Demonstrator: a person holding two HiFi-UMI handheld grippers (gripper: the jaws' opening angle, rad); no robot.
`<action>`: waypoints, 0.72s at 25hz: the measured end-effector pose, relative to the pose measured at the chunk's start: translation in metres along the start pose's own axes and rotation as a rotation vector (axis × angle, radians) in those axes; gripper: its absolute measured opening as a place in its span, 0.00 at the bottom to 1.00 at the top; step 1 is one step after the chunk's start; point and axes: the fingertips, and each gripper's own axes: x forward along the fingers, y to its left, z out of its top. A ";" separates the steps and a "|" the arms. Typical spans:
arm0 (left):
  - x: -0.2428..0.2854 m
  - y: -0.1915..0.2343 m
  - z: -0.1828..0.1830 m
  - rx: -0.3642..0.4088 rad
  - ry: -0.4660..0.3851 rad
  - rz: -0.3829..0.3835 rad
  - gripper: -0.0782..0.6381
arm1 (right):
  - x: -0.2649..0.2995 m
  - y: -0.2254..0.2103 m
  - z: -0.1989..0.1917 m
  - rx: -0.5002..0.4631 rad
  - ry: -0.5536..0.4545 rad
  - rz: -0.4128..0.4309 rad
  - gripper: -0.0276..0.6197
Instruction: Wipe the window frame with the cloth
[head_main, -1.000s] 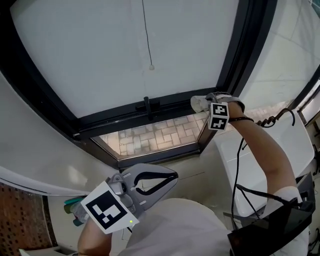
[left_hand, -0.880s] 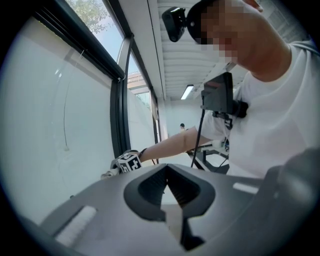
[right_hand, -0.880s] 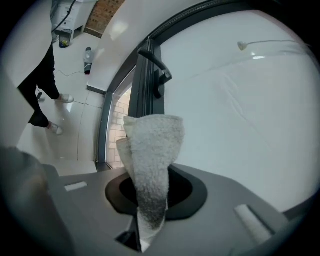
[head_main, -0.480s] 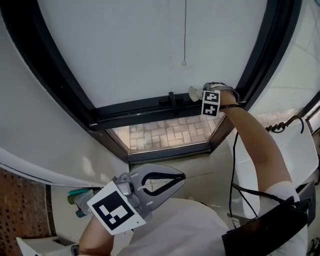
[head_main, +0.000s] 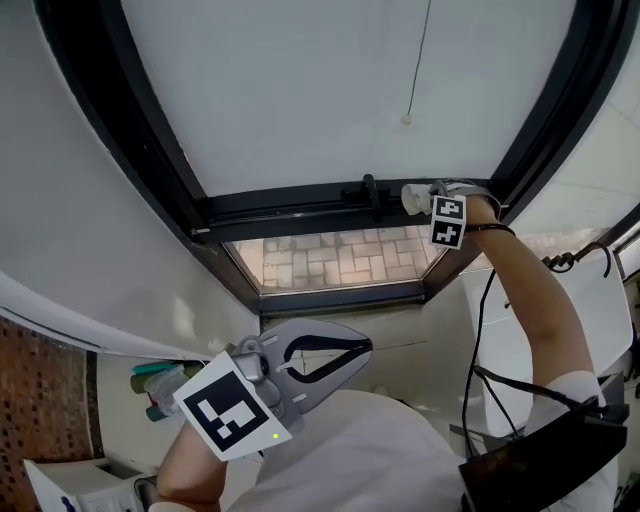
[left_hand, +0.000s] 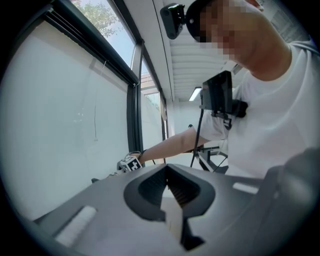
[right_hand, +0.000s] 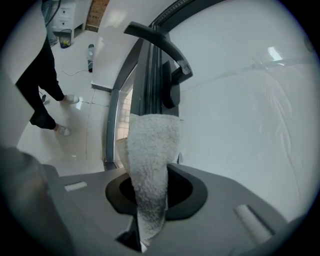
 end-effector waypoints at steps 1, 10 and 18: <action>-0.001 0.001 0.000 0.004 -0.002 -0.006 0.14 | -0.004 0.006 0.001 -0.009 0.001 0.012 0.15; -0.014 0.000 0.005 0.042 -0.031 -0.074 0.14 | -0.077 0.000 0.022 0.010 -0.007 -0.047 0.15; -0.040 -0.001 0.002 0.062 -0.033 -0.091 0.14 | -0.141 -0.057 0.128 -0.037 -0.134 -0.166 0.15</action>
